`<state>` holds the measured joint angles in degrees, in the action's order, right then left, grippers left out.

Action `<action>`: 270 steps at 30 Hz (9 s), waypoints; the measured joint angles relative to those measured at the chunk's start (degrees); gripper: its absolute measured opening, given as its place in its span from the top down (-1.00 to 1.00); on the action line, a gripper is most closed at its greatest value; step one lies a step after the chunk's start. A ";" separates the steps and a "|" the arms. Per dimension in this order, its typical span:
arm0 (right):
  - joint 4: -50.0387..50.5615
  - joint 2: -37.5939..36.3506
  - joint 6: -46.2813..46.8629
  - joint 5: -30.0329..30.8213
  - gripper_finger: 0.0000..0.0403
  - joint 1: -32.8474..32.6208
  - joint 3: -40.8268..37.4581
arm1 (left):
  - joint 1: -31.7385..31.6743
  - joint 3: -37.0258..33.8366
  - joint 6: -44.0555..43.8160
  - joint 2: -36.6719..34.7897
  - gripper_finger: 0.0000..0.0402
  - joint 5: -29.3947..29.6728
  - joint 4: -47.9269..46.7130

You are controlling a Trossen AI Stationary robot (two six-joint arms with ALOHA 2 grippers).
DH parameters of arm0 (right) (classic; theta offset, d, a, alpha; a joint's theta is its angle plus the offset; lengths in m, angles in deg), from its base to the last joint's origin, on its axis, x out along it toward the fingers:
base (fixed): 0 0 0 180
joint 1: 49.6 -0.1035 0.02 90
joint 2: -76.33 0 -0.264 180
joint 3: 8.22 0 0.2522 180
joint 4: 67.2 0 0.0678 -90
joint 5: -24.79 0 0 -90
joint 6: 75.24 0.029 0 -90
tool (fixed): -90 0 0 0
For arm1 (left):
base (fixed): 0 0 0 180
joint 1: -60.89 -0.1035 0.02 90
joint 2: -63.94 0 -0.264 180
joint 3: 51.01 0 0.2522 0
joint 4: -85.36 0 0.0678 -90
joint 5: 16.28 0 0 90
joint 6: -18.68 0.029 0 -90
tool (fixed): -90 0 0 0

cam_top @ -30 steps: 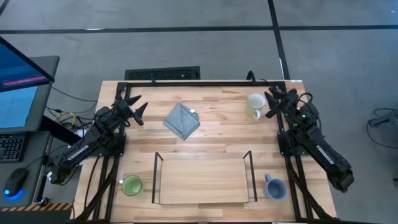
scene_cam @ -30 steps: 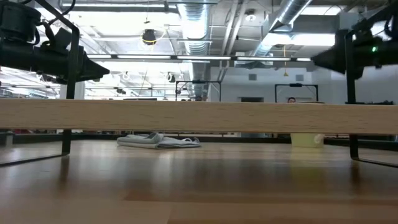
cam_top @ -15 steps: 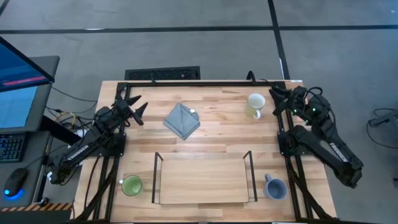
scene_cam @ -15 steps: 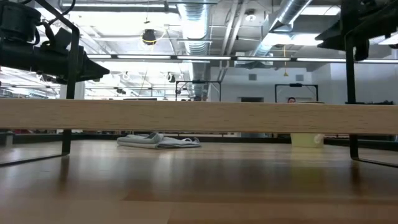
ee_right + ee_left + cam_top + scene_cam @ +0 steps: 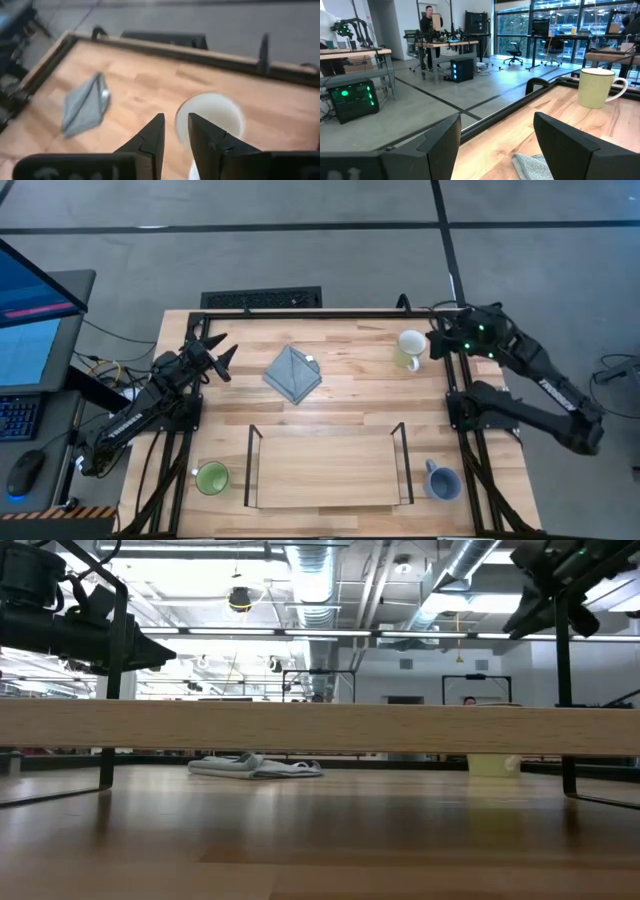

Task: Stack small to large cups/mugs on shelf
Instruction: Put the light green mug on the shelf

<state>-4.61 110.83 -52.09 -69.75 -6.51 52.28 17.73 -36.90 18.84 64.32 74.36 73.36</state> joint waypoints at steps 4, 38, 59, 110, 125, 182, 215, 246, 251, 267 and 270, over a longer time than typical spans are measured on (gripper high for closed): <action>-0.55 2.32 0.42 -2.89 0.46 -1.41 2.03 | 0.01 0.02 0.00 0.01 -0.21 0.01 0.00; -5.21 2.95 0.38 -0.98 0.26 -2.84 2.65 | 0.02 0.01 0.00 0.01 -0.21 0.00 0.01; -5.13 3.43 2.06 -1.08 -0.47 -2.87 2.65 | 0.02 -0.01 0.00 -0.01 -0.21 0.00 0.00; 20.06 28.80 43.18 31.20 -0.47 -39.56 3.13 | 0.01 0.01 -8.03 0.00 -0.21 -0.19 0.07; 18.17 32.15 44.65 33.30 -0.47 -39.43 3.13 | 0.00 0.02 -8.17 0.01 -0.21 -0.26 0.04; 4.47 31.49 43.38 34.62 -0.47 -31.01 -7.19 | 0.01 0.00 -8.16 -0.02 -0.21 -0.23 0.04; 2.68 31.49 42.34 32.04 0.01 -29.71 -7.38 | 0.00 0.00 -8.15 -0.01 -0.21 -0.23 0.04; 2.70 31.49 40.93 32.04 0.48 -29.71 -7.38 | 0.02 0.02 -8.15 0.00 -0.21 -0.23 0.03; 2.70 31.49 40.87 32.07 0.54 -29.71 -7.38 | 0.00 -0.01 -8.15 -0.02 -0.21 -0.23 0.02; 2.72 31.49 39.79 32.21 0.65 -29.72 -7.38 | 0.02 0.02 -8.15 0.00 -0.21 -0.23 0.04; 2.72 31.49 39.74 32.20 0.66 -29.72 -7.38 | 0.00 0.01 -8.15 -0.02 -0.21 -0.23 0.04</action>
<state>-1.89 142.32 -12.35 -37.55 -36.24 44.90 17.73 -36.89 10.69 64.30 74.13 73.40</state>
